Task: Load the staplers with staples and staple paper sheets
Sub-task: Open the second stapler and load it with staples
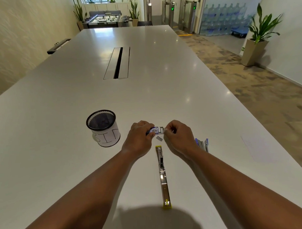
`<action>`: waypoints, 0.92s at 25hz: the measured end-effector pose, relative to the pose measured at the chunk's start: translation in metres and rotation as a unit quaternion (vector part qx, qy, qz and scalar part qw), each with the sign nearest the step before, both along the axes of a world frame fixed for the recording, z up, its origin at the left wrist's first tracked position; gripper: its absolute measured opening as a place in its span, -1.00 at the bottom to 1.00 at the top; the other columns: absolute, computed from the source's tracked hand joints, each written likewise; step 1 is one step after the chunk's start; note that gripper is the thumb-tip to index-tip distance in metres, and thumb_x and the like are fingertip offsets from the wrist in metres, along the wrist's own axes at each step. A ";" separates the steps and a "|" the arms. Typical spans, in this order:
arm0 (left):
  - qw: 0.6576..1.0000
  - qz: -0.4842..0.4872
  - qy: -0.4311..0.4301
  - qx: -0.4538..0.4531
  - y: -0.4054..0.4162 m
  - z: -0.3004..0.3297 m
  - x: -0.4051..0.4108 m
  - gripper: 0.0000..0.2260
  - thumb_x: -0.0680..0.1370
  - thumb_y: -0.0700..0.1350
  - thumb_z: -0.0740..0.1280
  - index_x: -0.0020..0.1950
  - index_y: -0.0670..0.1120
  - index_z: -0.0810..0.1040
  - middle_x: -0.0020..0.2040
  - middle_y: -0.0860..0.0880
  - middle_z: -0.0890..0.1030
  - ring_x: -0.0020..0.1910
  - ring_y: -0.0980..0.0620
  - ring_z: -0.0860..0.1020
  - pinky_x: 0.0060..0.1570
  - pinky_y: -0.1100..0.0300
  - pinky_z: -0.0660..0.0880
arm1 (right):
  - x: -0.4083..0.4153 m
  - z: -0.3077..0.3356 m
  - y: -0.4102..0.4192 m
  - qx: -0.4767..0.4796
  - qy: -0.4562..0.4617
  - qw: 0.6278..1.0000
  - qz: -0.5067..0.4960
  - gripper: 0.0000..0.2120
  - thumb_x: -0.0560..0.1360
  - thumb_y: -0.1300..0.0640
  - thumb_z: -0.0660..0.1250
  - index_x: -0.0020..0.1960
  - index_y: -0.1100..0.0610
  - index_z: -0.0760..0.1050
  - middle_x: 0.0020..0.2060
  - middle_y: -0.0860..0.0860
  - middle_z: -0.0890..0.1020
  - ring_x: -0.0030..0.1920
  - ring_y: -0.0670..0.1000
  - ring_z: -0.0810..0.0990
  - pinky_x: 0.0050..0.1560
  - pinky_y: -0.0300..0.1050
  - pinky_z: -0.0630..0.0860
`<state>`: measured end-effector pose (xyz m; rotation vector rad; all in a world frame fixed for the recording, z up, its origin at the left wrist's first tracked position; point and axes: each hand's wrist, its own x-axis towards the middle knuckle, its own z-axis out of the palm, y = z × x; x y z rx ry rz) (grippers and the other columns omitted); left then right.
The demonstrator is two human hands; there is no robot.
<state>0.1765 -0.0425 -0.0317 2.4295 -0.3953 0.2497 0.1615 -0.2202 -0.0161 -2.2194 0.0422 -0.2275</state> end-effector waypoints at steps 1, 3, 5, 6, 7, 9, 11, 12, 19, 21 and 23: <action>1.000 0.000 0.000 0.000 0.000 0.001 -0.001 -0.80 0.60 -0.10 0.33 0.20 0.00 0.64 0.06 0.02 0.60 0.09 -0.01 0.44 0.06 0.13 0.37 | 0.001 0.000 0.001 0.010 0.004 1.000 -0.016 -0.90 0.53 0.20 0.28 -0.11 0.10 0.56 -0.29 -0.07 0.59 -0.26 -0.04 0.52 -0.16 0.01 0.50; 1.000 -0.001 0.004 0.000 0.000 0.002 -0.001 -0.80 0.60 -0.09 0.33 0.20 0.01 0.64 0.05 0.03 0.60 0.08 -0.01 0.44 0.05 0.14 0.37 | 0.003 0.002 0.005 0.010 0.021 0.999 -0.033 -0.87 0.55 0.18 0.24 -0.02 0.04 0.56 -0.20 -0.07 0.63 -0.17 0.00 0.58 -0.10 0.02 0.52; 1.000 -0.008 0.003 0.006 0.000 0.002 0.000 -0.80 0.60 -0.07 0.32 0.19 0.02 0.64 0.04 0.05 0.60 0.08 -0.01 0.47 0.08 0.09 0.42 | 0.006 0.005 0.008 0.000 0.038 0.998 -0.043 -0.87 0.52 0.15 0.26 -0.02 0.01 0.57 -0.16 -0.08 0.65 -0.14 0.01 0.59 -0.09 0.01 0.53; 1.000 -0.012 0.000 0.009 0.000 0.001 0.000 -0.81 0.60 -0.06 0.32 0.19 0.03 0.64 0.04 0.05 0.61 0.08 -0.01 0.48 0.09 0.07 0.44 | 0.008 0.006 0.009 -0.001 0.047 0.998 -0.050 -0.88 0.50 0.14 0.28 -0.04 0.00 0.57 -0.17 -0.09 0.66 -0.15 0.00 0.60 -0.11 -0.01 0.52; 1.000 -0.012 -0.004 0.010 0.001 0.000 0.000 -0.82 0.60 -0.06 0.32 0.18 0.03 0.63 0.03 0.06 0.61 0.07 -0.01 0.48 0.09 0.06 0.44 | 0.009 0.006 0.011 -0.002 0.057 0.997 -0.056 -0.91 0.47 0.13 0.30 -0.07 0.00 0.57 -0.19 -0.10 0.65 -0.16 -0.01 0.60 -0.12 -0.04 0.52; 1.000 -0.008 -0.020 0.007 0.002 -0.003 0.003 -0.82 0.61 -0.07 0.32 0.17 0.04 0.63 0.04 0.07 0.61 0.06 0.00 0.48 0.09 0.08 0.43 | 0.009 0.008 0.015 -0.004 0.069 0.995 -0.070 -0.94 0.42 0.11 0.32 -0.12 0.00 0.55 -0.24 -0.10 0.64 -0.20 -0.03 0.60 -0.16 -0.07 0.51; 1.000 -0.005 -0.026 0.006 0.002 -0.005 0.004 -0.82 0.61 -0.08 0.33 0.18 0.04 0.64 0.05 0.08 0.61 0.06 0.00 0.46 0.07 0.10 0.42 | 0.009 0.010 0.016 -0.004 0.070 0.995 -0.075 -0.96 0.40 0.08 0.32 -0.14 -0.01 0.53 -0.27 -0.11 0.62 -0.22 -0.05 0.59 -0.18 -0.08 0.51; 1.000 -0.006 -0.029 0.006 0.003 -0.006 0.004 -0.82 0.61 -0.09 0.33 0.18 0.05 0.64 0.05 0.08 0.61 0.07 -0.01 0.47 0.06 0.10 0.42 | 0.008 0.010 0.017 -0.004 0.069 0.995 -0.070 -0.96 0.40 0.07 0.33 -0.14 -0.02 0.52 -0.28 -0.12 0.61 -0.23 -0.06 0.58 -0.18 -0.08 0.51; 1.000 -0.002 -0.020 0.004 0.002 -0.006 0.004 -0.79 0.62 -0.08 0.32 0.23 0.05 0.64 0.11 0.10 0.62 0.15 0.01 0.43 0.06 0.20 0.30 | 0.007 0.003 0.018 -0.031 0.048 0.997 -0.048 -0.94 0.46 -0.04 0.35 -0.12 -0.06 0.52 -0.33 -0.16 0.62 -0.23 -0.11 0.60 -0.04 0.03 0.57; 1.000 -0.002 -0.014 0.006 0.002 -0.004 0.003 -0.77 0.63 -0.07 0.31 0.26 0.04 0.63 0.13 0.11 0.61 0.17 0.01 0.42 0.07 0.22 0.27 | 0.006 0.002 0.017 -0.033 0.043 0.998 -0.041 -0.95 0.49 -0.04 0.35 -0.11 -0.08 0.51 -0.33 -0.18 0.61 -0.21 -0.11 0.60 0.02 0.06 0.57; 1.000 0.002 -0.009 0.010 0.001 -0.003 0.002 -0.76 0.63 -0.07 0.30 0.27 0.04 0.63 0.15 0.10 0.61 0.17 0.03 0.40 0.07 0.22 0.27 | 0.005 0.002 0.018 -0.026 0.037 0.998 -0.041 -0.98 0.51 -0.01 0.33 -0.09 -0.10 0.49 -0.33 -0.21 0.59 -0.19 -0.09 0.60 0.08 0.09 0.55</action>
